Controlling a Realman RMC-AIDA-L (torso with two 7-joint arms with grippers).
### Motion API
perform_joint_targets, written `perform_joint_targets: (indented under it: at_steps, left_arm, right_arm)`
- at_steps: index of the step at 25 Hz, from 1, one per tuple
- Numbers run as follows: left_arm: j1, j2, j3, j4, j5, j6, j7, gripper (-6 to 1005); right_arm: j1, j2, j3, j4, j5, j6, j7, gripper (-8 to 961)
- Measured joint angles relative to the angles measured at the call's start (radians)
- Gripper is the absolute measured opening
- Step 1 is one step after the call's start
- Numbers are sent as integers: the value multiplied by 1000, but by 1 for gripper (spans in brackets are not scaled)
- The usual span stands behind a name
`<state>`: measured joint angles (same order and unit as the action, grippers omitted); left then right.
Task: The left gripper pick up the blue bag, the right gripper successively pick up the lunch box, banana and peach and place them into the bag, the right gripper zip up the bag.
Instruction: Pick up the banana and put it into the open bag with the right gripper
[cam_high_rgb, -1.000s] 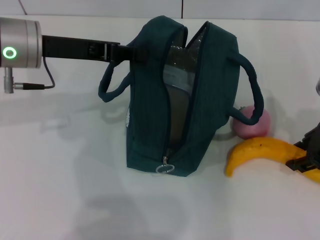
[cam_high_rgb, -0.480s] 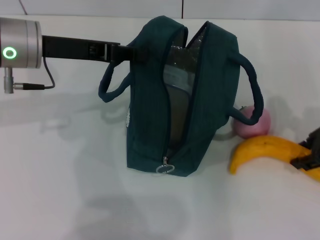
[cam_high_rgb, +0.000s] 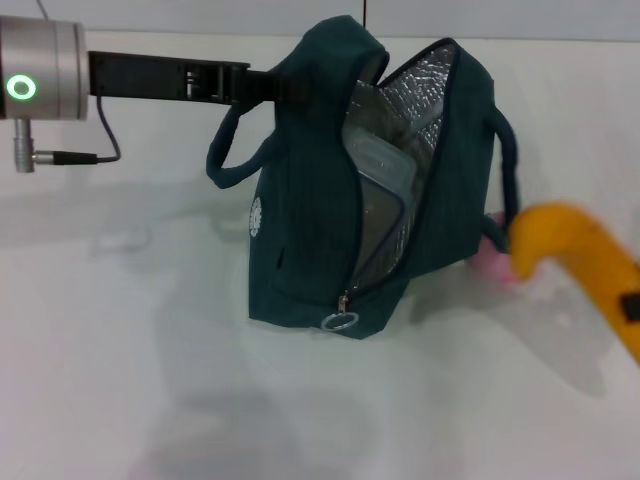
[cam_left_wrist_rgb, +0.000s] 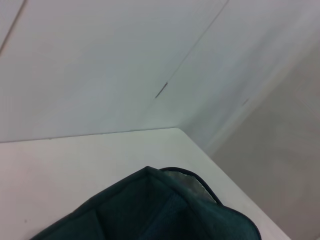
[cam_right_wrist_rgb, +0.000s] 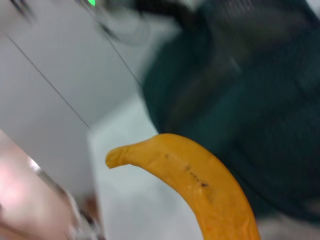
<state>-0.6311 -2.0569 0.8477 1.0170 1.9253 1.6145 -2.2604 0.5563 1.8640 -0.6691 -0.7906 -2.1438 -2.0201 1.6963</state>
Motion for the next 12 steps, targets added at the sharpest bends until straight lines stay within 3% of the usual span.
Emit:
perform_joint_targets:
  at_steps: [1,3,5,7,9,12]
  left_arm:
    - [-4,-1,0,0,0,1,-3,54]
    - [-11,-4,5,0,0,1,-6,54]
    - [-14,-6,18,0,0,1,-8,53]
    - [-19,-7,33,0,0,1,-8,53]
    - [-22,-9,38,0,2,1,-9,53]
    - [-23,-11,42,-1,4,1,-9,53]
  right_arm:
    - [1,-23,21,61,41,-16,-45,429]
    - [-6,-48,51,160,118,-33,-131,430]
    - [-20,-48,72,221,193,-35,-213,430]
    - [-37,-20,84,238,274,-35,-288,431]
    - [-53,24,85,237,339,-38,-366,431]
    - [-70,121,80,220,426,-41,-551,432]
